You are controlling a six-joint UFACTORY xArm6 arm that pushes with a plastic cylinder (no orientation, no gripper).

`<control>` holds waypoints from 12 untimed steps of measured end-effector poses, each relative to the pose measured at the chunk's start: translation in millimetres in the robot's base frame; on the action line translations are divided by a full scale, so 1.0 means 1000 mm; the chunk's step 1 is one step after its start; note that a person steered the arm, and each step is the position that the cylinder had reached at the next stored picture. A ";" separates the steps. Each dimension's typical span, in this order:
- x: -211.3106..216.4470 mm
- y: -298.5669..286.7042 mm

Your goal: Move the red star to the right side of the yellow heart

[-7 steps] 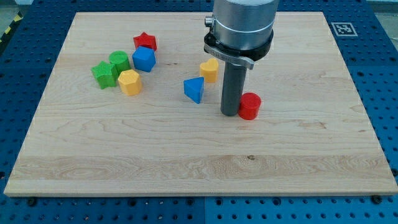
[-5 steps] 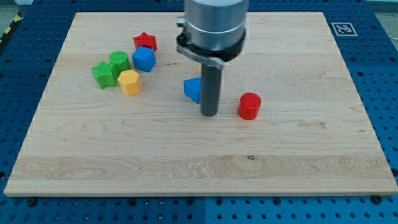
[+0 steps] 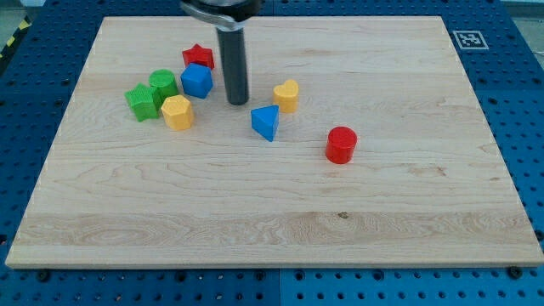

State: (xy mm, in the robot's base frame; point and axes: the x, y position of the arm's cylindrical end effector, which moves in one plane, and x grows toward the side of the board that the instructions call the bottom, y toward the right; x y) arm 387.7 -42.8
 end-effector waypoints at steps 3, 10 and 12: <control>0.031 0.024; -0.008 0.009; -0.075 0.003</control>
State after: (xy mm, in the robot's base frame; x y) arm 312.2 -39.6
